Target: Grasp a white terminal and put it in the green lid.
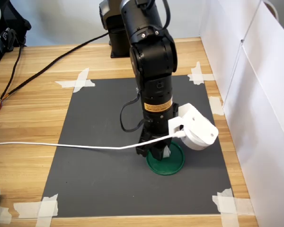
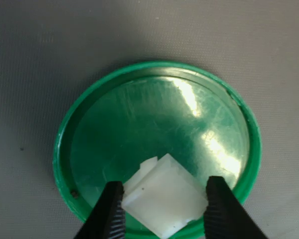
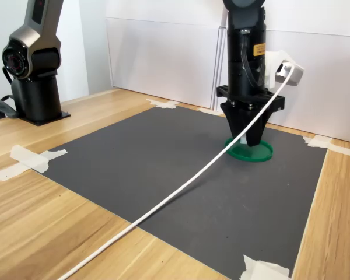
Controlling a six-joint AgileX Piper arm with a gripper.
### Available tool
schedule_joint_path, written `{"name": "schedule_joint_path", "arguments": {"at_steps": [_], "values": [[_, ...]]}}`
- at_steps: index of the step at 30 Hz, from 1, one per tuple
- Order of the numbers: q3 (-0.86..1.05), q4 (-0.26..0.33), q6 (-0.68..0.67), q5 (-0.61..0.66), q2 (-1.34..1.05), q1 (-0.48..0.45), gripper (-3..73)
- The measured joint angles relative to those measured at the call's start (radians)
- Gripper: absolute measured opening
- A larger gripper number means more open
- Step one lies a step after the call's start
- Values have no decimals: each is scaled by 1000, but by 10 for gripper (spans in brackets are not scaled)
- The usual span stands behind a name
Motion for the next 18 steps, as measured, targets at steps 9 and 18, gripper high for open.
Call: {"name": "schedule_joint_path", "arguments": {"at_steps": [9, 18], "values": [[0, -1, 17, 3, 3, 0, 374], [0, -13, 28, -9, -8, 0, 536]]}}
